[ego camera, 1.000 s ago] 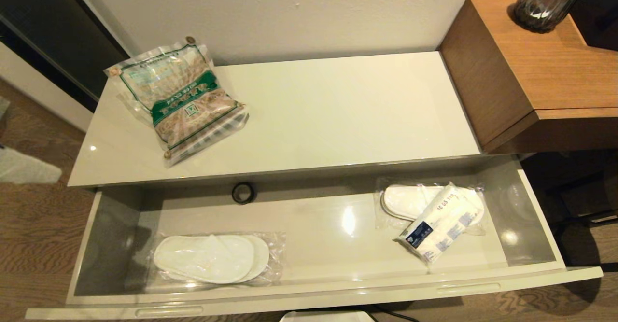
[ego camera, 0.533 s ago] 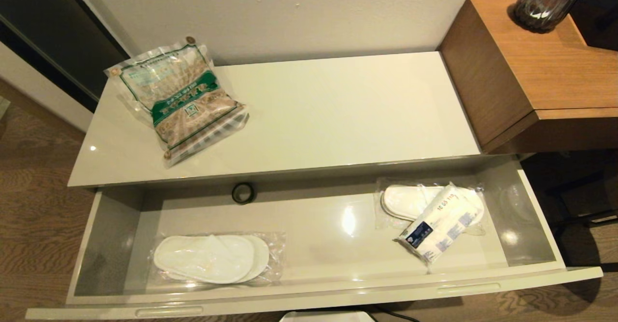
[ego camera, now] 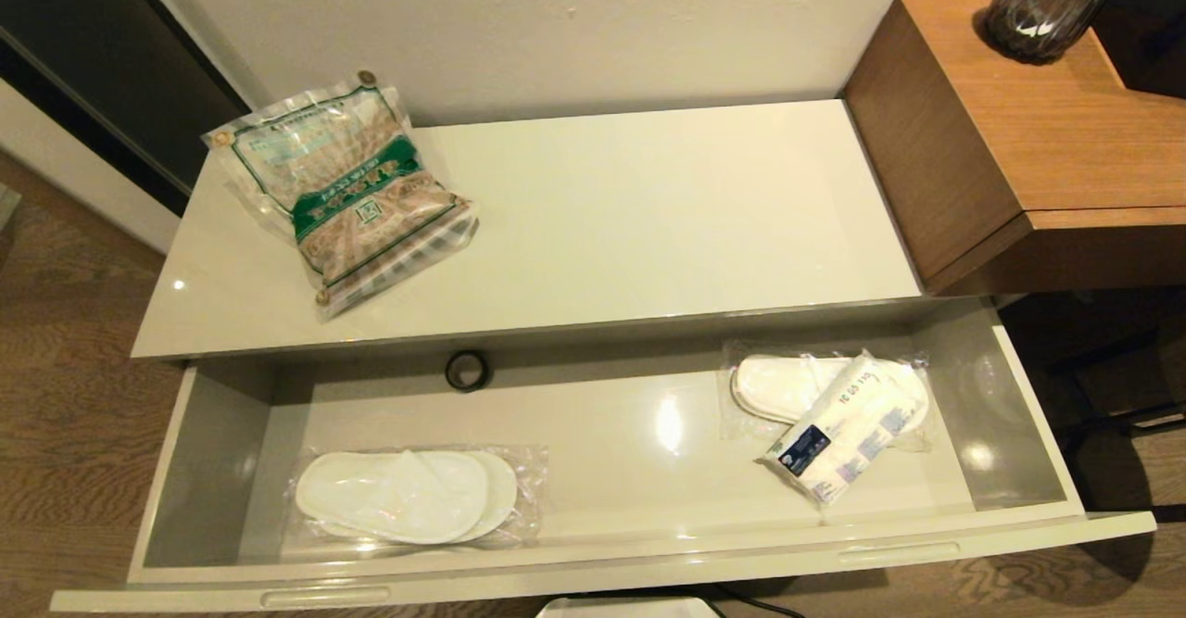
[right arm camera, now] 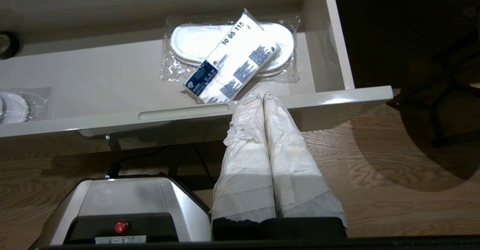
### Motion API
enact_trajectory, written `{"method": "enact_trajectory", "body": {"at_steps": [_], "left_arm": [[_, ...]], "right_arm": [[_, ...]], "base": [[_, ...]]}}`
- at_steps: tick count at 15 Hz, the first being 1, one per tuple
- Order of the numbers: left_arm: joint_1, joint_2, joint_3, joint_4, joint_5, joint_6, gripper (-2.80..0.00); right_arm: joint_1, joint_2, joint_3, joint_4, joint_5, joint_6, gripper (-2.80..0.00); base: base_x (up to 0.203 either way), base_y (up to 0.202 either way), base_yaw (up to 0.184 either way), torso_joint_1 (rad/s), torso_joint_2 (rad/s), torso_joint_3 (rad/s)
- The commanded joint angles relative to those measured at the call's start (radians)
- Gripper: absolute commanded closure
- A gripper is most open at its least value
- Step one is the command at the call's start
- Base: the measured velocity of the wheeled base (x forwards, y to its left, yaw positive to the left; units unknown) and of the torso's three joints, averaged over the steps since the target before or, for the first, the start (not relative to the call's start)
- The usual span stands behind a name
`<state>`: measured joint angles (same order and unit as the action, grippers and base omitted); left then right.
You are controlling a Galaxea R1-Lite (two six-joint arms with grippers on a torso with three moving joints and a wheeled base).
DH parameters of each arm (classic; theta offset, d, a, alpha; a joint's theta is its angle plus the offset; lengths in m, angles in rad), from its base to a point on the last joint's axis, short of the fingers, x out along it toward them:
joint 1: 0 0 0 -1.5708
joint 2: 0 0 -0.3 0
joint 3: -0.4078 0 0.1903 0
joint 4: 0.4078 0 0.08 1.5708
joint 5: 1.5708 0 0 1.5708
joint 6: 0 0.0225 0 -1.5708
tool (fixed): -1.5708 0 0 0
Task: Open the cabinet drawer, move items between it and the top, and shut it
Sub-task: Open the drawer
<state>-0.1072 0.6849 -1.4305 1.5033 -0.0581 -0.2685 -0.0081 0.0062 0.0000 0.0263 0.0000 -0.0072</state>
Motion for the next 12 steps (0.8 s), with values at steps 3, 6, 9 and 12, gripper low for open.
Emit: {"method": "enact_trajectory", "body": {"at_steps": [3,6,9,12], "left_arm": [[0.085,-0.411,0.247,-0.147,0.160,0.061,-2.80],[0.114,-0.563,0.295,-0.098,0.326,0.099,-2.80],[0.116,-0.656,0.526,-0.288,0.365,0.229,-2.80],[0.116,-0.677,0.715,-0.792,0.315,0.308,-2.80]], "right_arm": [[0.000,0.000,0.000,0.000,0.000,0.000,0.00],[0.000,0.000,0.000,0.000,0.000,0.000,0.00],[0.000,0.000,0.002,0.000,0.000,0.000,0.00],[0.000,0.000,0.000,0.000,0.000,0.000,0.00]], "base": [[0.000,0.000,0.000,0.000,0.00,0.000],[0.000,0.000,0.000,0.000,0.00,0.000],[0.000,0.000,0.000,0.000,0.00,0.000],[0.000,0.000,0.000,0.000,0.00,0.000]]}}
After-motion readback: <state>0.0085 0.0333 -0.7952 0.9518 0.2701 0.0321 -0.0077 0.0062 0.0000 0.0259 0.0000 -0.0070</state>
